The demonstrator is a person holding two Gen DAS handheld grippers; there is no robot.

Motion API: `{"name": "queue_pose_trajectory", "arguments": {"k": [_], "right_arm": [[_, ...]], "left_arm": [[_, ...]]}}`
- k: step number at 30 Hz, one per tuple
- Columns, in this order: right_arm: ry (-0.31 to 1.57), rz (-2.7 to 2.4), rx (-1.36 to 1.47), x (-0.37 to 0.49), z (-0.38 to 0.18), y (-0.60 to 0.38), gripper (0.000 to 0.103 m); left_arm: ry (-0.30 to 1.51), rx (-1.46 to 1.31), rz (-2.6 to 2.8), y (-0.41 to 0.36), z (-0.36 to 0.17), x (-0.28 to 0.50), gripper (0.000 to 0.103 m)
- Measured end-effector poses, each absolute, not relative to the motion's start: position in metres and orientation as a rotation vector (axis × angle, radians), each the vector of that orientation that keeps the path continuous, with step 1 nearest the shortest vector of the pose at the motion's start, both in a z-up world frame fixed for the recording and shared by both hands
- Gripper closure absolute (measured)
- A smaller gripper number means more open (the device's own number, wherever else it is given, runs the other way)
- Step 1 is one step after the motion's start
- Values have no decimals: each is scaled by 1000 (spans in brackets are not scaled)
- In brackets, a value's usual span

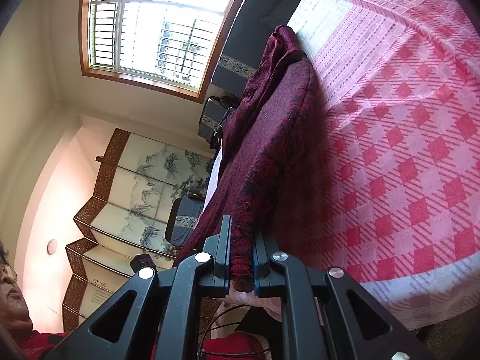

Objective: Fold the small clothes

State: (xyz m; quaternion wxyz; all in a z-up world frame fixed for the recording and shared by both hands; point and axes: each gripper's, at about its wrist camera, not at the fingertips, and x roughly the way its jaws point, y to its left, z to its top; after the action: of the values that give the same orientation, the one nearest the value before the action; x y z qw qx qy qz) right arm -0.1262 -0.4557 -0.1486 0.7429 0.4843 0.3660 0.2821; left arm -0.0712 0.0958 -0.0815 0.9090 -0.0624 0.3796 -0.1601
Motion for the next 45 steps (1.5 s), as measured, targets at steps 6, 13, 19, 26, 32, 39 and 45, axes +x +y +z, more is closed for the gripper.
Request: {"name": "queue_pose_trajectory", "arguments": {"k": [6, 13, 19, 26, 32, 39, 45], "right_arm": [[773, 635, 1072, -117, -137, -460, 92], [722, 637, 1051, -80, -107, -471, 92], [695, 639, 999, -31, -74, -475, 92], [682, 628, 972, 39, -52, -483, 92], [713, 588, 990, 100, -56, -492, 92], [761, 529, 997, 162, -73, -496, 92], [798, 475, 1024, 201, -94, -500, 92]], "left_arm": [[763, -138, -362, 94, -59, -66, 97], [733, -120, -392, 90, -23, -33, 97], [662, -74, -393, 84, 9, 9, 97], [625, -63, -376, 80, 24, 84, 97], [646, -68, -336, 76, 13, 154, 97], [701, -108, -286, 78, -8, 226, 97], [733, -92, -262, 70, -21, 270, 97]]}}
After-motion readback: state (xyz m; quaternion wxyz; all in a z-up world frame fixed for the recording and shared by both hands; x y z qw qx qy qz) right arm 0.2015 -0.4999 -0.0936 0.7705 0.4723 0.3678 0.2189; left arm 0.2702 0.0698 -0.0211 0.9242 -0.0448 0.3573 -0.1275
